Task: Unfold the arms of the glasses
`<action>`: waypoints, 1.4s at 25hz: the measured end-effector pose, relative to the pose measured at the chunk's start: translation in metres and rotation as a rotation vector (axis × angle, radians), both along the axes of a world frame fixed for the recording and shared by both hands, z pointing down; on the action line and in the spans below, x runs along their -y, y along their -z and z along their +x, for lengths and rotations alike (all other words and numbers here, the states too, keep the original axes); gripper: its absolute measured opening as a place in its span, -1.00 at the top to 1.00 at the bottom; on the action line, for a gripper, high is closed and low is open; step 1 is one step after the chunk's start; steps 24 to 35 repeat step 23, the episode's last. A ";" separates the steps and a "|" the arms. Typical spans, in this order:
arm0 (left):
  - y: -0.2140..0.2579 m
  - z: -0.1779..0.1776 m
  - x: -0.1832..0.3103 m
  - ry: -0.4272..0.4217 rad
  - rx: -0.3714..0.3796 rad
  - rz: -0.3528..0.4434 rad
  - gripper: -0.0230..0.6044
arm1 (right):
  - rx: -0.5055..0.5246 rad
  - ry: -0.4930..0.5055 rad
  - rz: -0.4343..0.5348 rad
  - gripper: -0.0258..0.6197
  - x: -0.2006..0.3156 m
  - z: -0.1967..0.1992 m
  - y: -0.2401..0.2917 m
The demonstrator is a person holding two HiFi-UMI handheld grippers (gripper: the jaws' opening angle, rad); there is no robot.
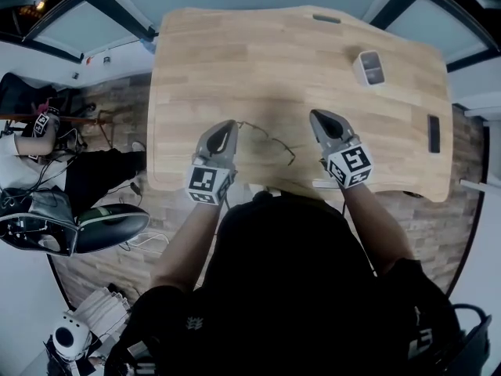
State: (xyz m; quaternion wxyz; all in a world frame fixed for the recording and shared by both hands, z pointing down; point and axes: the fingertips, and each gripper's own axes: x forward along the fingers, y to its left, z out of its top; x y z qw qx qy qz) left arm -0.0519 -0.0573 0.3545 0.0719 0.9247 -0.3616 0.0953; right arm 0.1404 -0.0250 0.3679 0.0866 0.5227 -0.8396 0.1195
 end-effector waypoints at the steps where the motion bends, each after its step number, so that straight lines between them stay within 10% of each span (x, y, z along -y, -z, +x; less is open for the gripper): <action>1: -0.002 -0.001 0.001 0.003 0.003 -0.005 0.90 | 0.001 -0.006 -0.004 0.92 0.000 0.001 -0.002; 35: -0.004 0.002 -0.001 0.003 0.008 -0.019 0.90 | -0.010 -0.005 0.001 0.92 0.001 0.005 -0.002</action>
